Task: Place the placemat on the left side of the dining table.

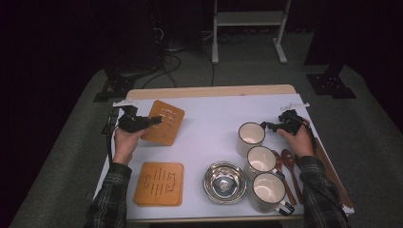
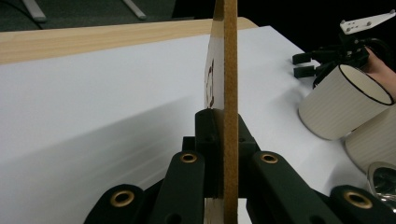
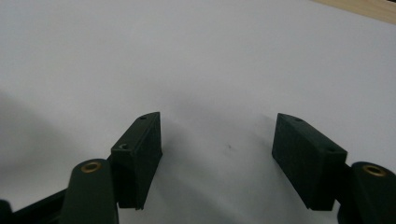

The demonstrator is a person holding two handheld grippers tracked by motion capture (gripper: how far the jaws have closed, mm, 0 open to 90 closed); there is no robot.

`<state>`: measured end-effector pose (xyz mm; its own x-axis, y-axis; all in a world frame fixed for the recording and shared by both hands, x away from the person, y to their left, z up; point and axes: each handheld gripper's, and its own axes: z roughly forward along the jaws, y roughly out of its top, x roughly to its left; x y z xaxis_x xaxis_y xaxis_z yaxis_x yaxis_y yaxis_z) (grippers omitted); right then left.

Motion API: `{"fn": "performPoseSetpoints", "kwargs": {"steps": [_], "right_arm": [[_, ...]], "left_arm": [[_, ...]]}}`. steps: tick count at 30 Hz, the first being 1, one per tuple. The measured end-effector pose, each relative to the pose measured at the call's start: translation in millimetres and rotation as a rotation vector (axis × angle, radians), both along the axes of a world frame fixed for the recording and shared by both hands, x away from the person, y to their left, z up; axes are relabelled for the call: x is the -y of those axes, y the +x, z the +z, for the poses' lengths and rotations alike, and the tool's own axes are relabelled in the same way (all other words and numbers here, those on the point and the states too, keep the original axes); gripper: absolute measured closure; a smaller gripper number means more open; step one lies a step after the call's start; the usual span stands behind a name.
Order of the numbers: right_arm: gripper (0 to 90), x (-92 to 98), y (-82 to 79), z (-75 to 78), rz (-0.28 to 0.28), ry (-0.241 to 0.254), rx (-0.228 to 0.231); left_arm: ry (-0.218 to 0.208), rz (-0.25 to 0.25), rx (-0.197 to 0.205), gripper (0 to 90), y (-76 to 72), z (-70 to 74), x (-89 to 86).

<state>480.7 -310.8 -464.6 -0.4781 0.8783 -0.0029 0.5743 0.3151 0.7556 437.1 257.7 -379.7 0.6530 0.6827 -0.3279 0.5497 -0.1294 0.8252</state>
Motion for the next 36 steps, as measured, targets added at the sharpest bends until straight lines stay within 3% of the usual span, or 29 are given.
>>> {"fn": "performPoseSetpoints", "kwargs": {"steps": [6,12,22,36], "right_arm": [[31.3,-0.1,0.0,0.0,0.000,-0.001,0.000],[31.3,0.0,0.1,0.0,-0.001,0.001,-0.001],[31.3,0.0,0.2,0.0,-0.001,0.002,-0.001],[31.3,0.0,0.2,0.0,-0.001,0.003,-0.001]], "left_arm": [[0.001,0.015,-0.003,86.1,1.4,-1.1,-1.0],[0.038,0.032,-0.005,83.9,7.2,-0.9,-0.7],[0.061,0.068,-0.048,81.2,18.3,-2.1,-2.9],[0.133,0.099,-0.125,77.2,34.6,0.0,0.0]]}}
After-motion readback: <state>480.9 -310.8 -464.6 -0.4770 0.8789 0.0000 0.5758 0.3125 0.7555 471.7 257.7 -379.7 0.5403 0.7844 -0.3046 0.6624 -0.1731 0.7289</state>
